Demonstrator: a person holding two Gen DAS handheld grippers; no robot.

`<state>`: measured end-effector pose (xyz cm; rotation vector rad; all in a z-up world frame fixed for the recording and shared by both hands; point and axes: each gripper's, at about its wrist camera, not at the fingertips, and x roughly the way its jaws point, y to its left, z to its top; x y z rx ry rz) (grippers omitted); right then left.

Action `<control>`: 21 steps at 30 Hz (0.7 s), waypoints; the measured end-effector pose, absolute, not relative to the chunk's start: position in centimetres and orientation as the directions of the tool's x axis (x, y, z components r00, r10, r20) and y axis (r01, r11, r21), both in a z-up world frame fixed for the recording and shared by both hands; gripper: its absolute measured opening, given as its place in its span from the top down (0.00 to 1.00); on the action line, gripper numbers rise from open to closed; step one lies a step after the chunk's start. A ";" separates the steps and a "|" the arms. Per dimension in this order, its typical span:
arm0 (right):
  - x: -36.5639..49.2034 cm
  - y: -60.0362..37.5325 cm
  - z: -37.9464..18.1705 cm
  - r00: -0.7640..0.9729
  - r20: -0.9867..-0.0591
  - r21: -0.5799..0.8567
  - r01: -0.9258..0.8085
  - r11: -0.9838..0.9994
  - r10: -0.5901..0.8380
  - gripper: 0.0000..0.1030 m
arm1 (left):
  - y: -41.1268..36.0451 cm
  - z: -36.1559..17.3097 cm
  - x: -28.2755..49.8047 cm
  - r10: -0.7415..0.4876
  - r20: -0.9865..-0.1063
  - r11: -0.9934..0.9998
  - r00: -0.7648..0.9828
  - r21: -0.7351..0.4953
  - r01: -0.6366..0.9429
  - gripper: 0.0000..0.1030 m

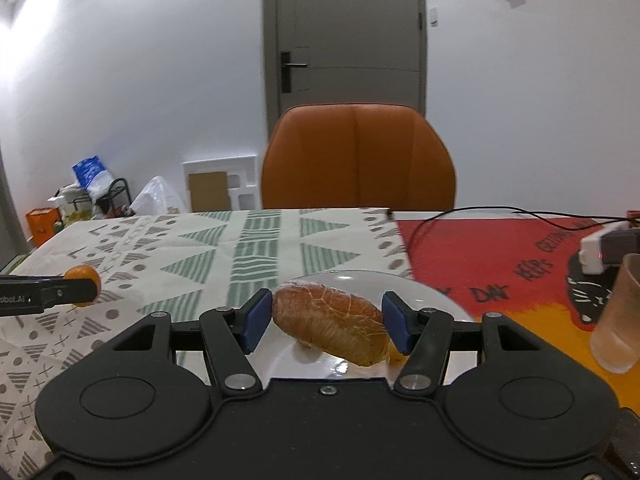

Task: Organize fruits
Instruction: 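Carry the bread roll with the right gripper while the left gripper carries the orange to the bowl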

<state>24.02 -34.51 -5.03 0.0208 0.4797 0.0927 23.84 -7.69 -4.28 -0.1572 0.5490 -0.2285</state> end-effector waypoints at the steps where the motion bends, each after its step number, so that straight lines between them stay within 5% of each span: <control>1: 24.0 -34.9 -5.0 0.884 -0.458 0.044 -0.076 0.996 0.088 0.44 | -7.9 -4.2 23.9 -0.259 -0.497 0.962 0.828 -0.207 0.177 0.65; 21: 23.6 -40.6 -6.6 0.891 -0.453 0.116 0.041 0.992 0.017 0.43 | -13.9 -4.0 24.7 -0.318 -0.506 0.948 0.802 -0.159 0.276 0.65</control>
